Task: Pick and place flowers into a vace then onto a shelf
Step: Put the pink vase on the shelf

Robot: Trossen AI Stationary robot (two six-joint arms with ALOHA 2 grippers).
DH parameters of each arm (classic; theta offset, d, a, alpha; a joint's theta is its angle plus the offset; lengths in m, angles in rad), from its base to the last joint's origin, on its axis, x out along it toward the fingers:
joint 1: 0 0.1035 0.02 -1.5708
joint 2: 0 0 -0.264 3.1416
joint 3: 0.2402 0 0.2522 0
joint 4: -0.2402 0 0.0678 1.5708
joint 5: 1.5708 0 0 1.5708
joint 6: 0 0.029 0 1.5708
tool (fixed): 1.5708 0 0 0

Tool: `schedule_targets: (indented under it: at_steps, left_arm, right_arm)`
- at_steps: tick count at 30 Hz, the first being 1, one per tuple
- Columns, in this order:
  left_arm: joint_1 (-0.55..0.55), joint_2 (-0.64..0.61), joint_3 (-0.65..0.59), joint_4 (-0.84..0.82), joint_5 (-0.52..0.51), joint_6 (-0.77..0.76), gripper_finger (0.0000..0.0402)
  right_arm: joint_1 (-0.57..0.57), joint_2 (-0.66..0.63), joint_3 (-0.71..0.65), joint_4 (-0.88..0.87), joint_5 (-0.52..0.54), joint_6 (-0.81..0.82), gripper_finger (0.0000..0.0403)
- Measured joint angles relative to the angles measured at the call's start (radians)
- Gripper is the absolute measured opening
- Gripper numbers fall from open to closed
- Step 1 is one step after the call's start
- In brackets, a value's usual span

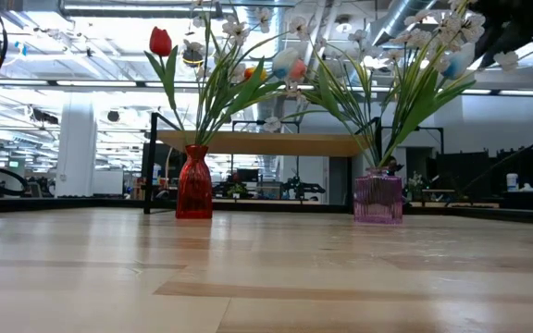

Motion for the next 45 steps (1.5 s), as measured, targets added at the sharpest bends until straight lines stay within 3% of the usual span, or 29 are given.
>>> schedule_targets:
  at_steps: [8, 10, 14, 20, 28, 37, 45]
  left_arm:
    - [0.0, 0.0, 0.0, 0.0, 0.0, -0.009, 0.008]
    - [0.0, 0.0, 0.0, 0.0, 0.0, -0.017, 0.008]
    - [0.0, 0.0, 0.0, 0.0, 0.01, -0.023, 0.008]
    - [0.0, 0.0, 0.0, 0.0, 0.011, -0.024, 0.008]
    - [0.0, 0.0, 0.0, 0.0, 0.02, -0.024, 0.008]
    - [0.0, 0.0, 0.0, 0.0, 0.02, -0.024, 0.008]
    - [0.0, 0.0, 0.0, -0.001, 0.024, -0.036, 0.008]
  right_arm:
    - [-0.567, 0.118, 0.007, 0.164, -0.341, -0.438, 0.0087]
    - [-0.669, 0.135, 0.007, 0.186, -0.412, -0.506, 0.0087]
    - [-0.797, 0.16, 0.003, 0.185, -0.454, -0.56, 0.0087]
    - [-0.861, 0.214, -0.077, 0.219, -0.559, -0.618, 0.0087]
    - [-0.873, 0.251, -0.143, 0.26, -0.56, -0.611, 0.0087]
    - [-0.87, 0.154, -0.087, 0.326, -0.559, -0.584, 0.0087]
    - [-0.936, 0.084, -0.076, 0.335, -0.518, -0.497, 0.0087]
